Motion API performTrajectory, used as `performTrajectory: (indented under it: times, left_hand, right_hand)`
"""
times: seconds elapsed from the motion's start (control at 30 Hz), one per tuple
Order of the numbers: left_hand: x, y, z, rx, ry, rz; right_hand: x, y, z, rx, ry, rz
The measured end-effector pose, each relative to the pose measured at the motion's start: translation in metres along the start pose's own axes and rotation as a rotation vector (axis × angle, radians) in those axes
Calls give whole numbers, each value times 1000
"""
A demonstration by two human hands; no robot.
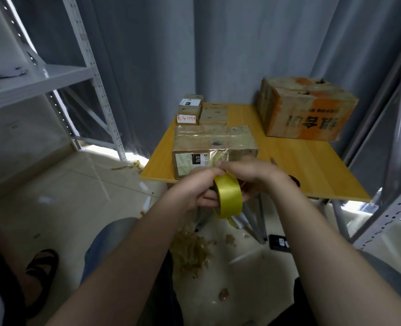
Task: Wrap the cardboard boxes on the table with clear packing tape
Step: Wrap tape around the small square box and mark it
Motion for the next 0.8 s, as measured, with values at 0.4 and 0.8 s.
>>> performTrajectory:
  times: [0.4,0.8]
  left_hand:
    - [-78,-1,128,743,957,417]
    - [-79,56,114,627,973,124]
  right_hand:
    - [30,-40,3,48,452,-136]
    - [7,-47,-4,-80,593,115]
Point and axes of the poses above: each hand's wrist, its own y-axis towards the middle knuckle, its own x-axis out of the palm, z = x × y, the point moved 10 cm from there along y, towards the middle knuckle, and after that the axes turned 10 degrees about z, right-handed, at the moved point
